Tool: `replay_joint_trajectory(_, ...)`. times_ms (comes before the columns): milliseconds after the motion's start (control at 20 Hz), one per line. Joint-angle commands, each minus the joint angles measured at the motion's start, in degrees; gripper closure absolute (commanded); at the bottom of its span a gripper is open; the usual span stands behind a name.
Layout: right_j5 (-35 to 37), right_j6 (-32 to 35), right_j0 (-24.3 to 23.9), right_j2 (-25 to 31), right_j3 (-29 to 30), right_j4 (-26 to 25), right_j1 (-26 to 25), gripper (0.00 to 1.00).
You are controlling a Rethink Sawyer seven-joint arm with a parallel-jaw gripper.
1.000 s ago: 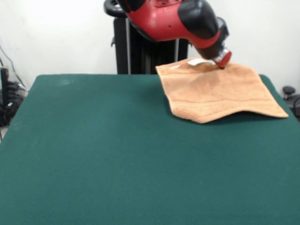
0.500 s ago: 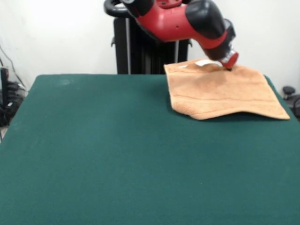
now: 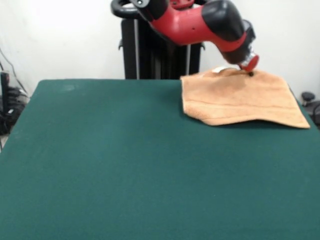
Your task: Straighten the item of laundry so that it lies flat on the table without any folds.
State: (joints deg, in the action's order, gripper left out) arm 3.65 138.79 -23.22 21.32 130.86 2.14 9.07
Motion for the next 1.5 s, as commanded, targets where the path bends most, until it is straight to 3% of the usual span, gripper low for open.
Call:
replay_joint_trajectory(50, -2.37, 13.11, 3.96, 2.96, -3.36, 6.88, 2.89, 0.00)
replay_joint_trajectory(200, 1.11, 13.25, 4.89, 0.21, -2.80, 8.21, 7.97, 0.00)
replay_joint_trajectory(500, 14.60, 7.64, 5.55, -5.83, -5.43, 8.19, 16.54, 0.00)
replay_joint_trajectory(850, 14.12, 9.80, 10.12, -14.22, -9.41, 8.66, 21.93, 0.00)
replay_joint_trajectory(1000, 13.00, 10.80, 11.06, -15.92, -10.31, 9.62, 22.78, 0.00)
replay_joint_trajectory(1150, 9.93, 10.10, 8.79, -13.35, -9.98, 10.40, 21.71, 0.00)
replay_joint_trajectory(1350, 1.98, 8.50, 3.44, -7.35, -10.01, 9.70, 16.14, 0.00)
replay_joint_trajectory(1500, -0.90, 7.45, 1.62, -5.87, -11.85, 8.52, 12.89, 0.00)
